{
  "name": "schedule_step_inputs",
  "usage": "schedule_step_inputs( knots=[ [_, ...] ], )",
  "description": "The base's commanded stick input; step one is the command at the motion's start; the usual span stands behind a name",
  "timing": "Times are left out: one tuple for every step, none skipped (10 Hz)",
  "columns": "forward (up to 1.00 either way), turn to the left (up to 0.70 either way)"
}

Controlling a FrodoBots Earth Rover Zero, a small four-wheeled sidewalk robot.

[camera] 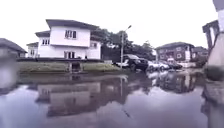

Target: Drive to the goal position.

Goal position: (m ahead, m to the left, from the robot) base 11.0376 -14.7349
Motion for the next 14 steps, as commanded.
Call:
schedule_step_inputs(
  knots=[
    [0.7,-0.35],
    [0.7,-0.35],
    [0.7,-0.35],
    [0.7,-0.35],
    [0.7,-0.35],
    [0.7,-0.35],
    [0.7,-0.35],
    [0.7,-0.34],
    [0.7,-0.27],
    [0.7,-0.04],
    [0.7,0.0],
    [0.7,0.0],
    [0.7,0.0],
    [0.7,0.0]
  ],
)
